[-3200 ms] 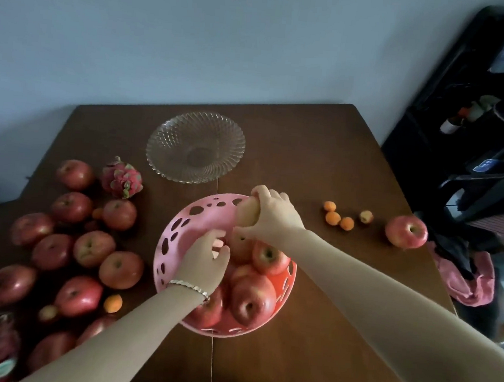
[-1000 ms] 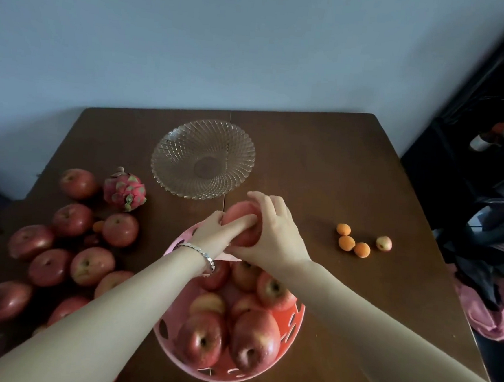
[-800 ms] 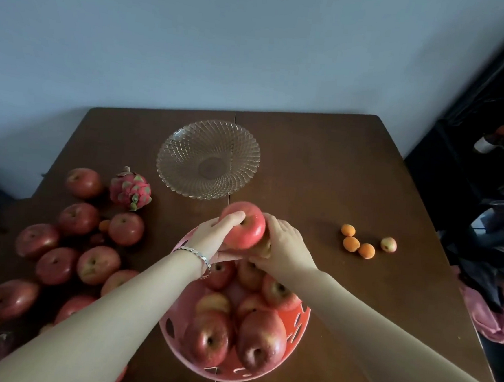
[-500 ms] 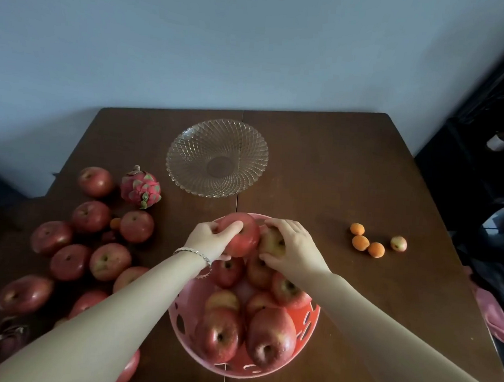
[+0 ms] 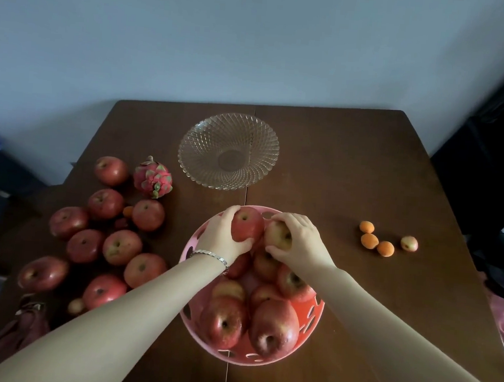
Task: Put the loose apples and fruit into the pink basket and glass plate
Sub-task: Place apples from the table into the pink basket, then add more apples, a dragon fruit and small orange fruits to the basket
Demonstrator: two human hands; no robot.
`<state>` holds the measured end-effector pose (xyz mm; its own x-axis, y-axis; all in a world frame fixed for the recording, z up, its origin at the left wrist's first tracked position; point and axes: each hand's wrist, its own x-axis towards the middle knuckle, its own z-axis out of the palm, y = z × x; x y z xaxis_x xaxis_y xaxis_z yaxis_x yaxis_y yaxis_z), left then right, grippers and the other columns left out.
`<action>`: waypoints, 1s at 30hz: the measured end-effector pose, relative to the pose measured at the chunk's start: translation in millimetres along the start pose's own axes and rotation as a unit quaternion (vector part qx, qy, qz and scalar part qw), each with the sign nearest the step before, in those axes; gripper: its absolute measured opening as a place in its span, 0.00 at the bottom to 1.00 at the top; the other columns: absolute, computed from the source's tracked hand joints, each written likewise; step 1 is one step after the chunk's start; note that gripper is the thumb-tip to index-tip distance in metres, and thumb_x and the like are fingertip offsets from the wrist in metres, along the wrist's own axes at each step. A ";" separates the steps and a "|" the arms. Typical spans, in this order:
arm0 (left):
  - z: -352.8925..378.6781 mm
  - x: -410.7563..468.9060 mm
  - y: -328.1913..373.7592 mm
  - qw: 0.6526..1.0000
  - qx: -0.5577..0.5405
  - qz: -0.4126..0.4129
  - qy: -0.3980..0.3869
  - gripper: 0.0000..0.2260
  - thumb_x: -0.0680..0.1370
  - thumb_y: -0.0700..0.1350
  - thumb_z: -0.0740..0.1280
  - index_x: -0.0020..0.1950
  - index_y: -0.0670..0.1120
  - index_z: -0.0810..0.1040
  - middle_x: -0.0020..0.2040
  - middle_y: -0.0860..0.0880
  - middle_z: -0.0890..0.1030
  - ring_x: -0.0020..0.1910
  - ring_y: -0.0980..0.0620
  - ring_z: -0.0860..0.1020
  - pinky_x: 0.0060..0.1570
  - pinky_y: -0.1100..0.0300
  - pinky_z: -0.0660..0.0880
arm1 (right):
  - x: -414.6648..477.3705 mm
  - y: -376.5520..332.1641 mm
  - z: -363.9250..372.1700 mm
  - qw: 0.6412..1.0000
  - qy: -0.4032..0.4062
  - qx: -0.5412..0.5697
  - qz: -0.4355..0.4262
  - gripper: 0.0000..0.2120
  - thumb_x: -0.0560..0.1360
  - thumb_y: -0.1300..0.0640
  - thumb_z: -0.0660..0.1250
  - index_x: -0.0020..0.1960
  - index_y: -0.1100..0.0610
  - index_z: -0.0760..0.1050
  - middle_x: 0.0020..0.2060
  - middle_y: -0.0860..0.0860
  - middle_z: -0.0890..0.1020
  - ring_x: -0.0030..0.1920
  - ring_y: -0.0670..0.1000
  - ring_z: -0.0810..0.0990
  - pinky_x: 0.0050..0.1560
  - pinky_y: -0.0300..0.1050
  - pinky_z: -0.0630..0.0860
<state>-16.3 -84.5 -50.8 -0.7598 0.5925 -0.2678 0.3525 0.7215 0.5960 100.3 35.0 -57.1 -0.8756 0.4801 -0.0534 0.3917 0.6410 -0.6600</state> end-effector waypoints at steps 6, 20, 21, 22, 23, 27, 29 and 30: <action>20.6 -8.3 -10.0 0.999 -0.023 0.006 0.024 0.34 0.71 0.44 0.72 0.73 0.49 0.61 0.67 0.42 0.69 0.66 0.45 0.70 0.65 0.56 0.68 | 0.6 -1.8 -2.1 1.000 -0.005 -0.011 0.002 0.26 0.65 0.56 0.74 0.62 0.54 0.73 0.60 0.50 0.77 0.64 0.52 0.70 0.66 0.44 0.63; -16.2 -20.4 -25.5 0.998 0.032 0.048 -0.019 0.29 0.72 0.46 0.69 0.71 0.51 0.63 0.67 0.45 0.69 0.66 0.45 0.70 0.65 0.49 0.69 | 3.5 -32.5 -9.2 0.980 -0.100 -0.169 -0.008 0.24 0.71 0.55 0.67 0.66 0.53 0.68 0.67 0.51 0.69 0.70 0.53 0.62 0.69 0.46 0.58; -28.9 -25.4 -34.1 0.998 0.020 0.059 -0.002 0.24 0.73 0.45 0.68 0.68 0.49 0.68 0.65 0.44 0.71 0.63 0.45 0.73 0.63 0.50 0.70 | 3.3 -47.3 -7.6 0.977 -0.100 -0.187 -0.033 0.23 0.72 0.55 0.66 0.67 0.53 0.68 0.68 0.52 0.67 0.70 0.54 0.61 0.69 0.46 0.58; -40.5 -31.0 -42.2 0.998 0.005 0.058 0.017 0.20 0.73 0.43 0.68 0.64 0.48 0.72 0.62 0.45 0.72 0.60 0.44 0.75 0.61 0.50 0.72 | 1.3 -63.4 -6.3 0.977 -0.091 -0.180 -0.065 0.22 0.72 0.56 0.66 0.66 0.53 0.70 0.68 0.52 0.67 0.70 0.54 0.62 0.69 0.46 0.59; -53.4 -36.3 -54.5 0.999 0.000 0.045 0.030 0.16 0.74 0.42 0.67 0.62 0.47 0.74 0.61 0.45 0.74 0.58 0.44 0.77 0.60 0.50 0.73 | -0.4 -82.2 -1.2 0.979 -0.084 -0.155 -0.102 0.20 0.73 0.57 0.66 0.65 0.54 0.71 0.67 0.52 0.68 0.69 0.54 0.63 0.68 0.46 0.60; -93.0 -48.9 -128.6 0.995 0.091 -0.049 -0.002 0.17 0.74 0.44 0.66 0.63 0.47 0.73 0.64 0.45 0.74 0.62 0.46 0.73 0.64 0.54 0.69 | 1.0 -147.0 40.4 0.983 -0.139 0.005 -0.123 0.18 0.73 0.59 0.67 0.63 0.57 0.73 0.59 0.54 0.76 0.59 0.53 0.76 0.61 0.44 0.70; -108.5 -51.1 -163.9 0.980 0.153 -0.114 -0.060 0.26 0.73 0.48 0.67 0.70 0.48 0.64 0.67 0.43 0.69 0.65 0.44 0.71 0.65 0.49 0.69 | 11.5 -166.2 79.2 0.980 -0.191 0.008 -0.048 0.22 0.74 0.55 0.67 0.66 0.58 0.69 0.61 0.56 0.73 0.60 0.55 0.75 0.61 0.46 0.71; -114.0 -51.8 -178.4 0.970 0.185 -0.135 -0.087 0.33 0.72 0.50 0.69 0.72 0.47 0.59 0.69 0.43 0.67 0.67 0.42 0.69 0.65 0.48 0.68 | 17.2 -173.2 100.9 0.976 -0.219 -0.008 0.008 0.25 0.74 0.53 0.66 0.68 0.58 0.66 0.63 0.58 0.71 0.62 0.56 0.74 0.62 0.48 0.70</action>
<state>-102.1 -284.7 -56.9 -0.7595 0.3930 -0.5183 0.3500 0.9186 0.1836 -11.1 -128.2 -19.3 -0.9046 0.1912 -0.3810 0.4082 0.6463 -0.6448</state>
